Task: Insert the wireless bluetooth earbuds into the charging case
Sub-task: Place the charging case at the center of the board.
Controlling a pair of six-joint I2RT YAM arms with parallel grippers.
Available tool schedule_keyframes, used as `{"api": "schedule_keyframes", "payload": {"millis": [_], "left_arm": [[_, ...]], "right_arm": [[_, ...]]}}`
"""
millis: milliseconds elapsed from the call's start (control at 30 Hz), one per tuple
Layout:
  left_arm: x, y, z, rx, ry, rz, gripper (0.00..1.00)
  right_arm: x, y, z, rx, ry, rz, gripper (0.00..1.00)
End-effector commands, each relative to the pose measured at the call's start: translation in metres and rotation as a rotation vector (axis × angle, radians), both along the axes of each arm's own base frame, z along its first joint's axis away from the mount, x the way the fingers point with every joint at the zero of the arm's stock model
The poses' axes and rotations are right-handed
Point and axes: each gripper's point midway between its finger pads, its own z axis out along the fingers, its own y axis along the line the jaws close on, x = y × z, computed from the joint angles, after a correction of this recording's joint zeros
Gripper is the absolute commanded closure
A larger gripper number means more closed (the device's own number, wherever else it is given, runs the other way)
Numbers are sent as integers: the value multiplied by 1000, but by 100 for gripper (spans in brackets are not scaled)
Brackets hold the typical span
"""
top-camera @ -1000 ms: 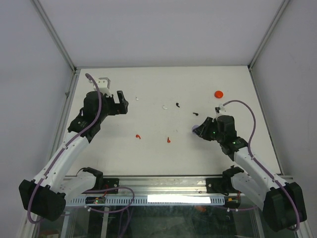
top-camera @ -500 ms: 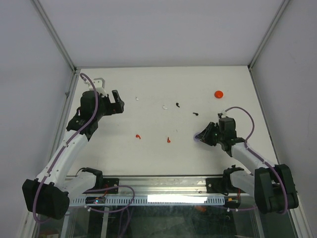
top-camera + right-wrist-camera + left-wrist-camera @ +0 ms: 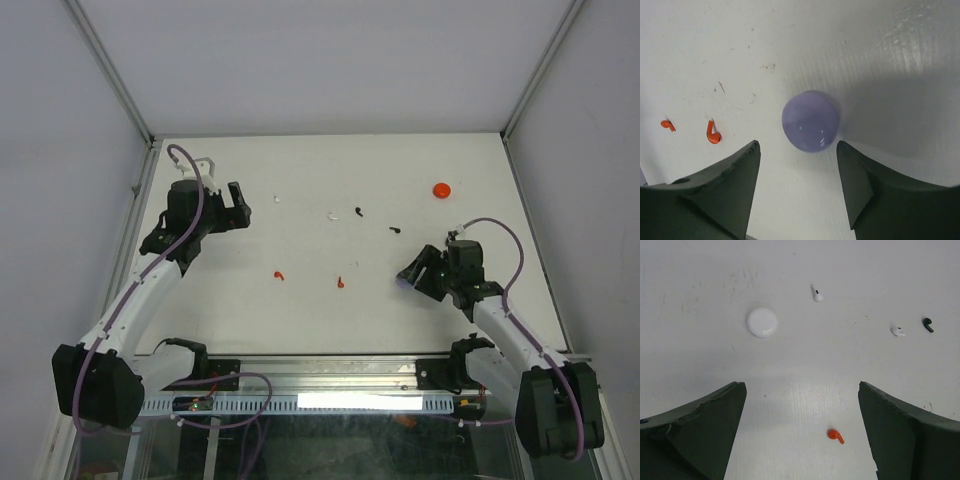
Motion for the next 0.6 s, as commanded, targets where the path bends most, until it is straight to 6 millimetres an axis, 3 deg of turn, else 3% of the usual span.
{"api": "schedule_keyframes", "payload": {"millis": [0, 333, 367, 567], "left_arm": [[17, 6, 8, 6, -38, 26, 1], [57, 22, -38, 125, 160, 61, 3], [61, 24, -52, 154, 204, 60, 3], [91, 18, -66, 237, 262, -53, 4]], "right_arm": [[14, -3, 33, -27, -115, 13, 31], [17, -8, 66, -96, -279, 90, 21], [18, -7, 70, -95, -302, 95, 21], [19, -5, 89, -93, -409, 120, 19]]}}
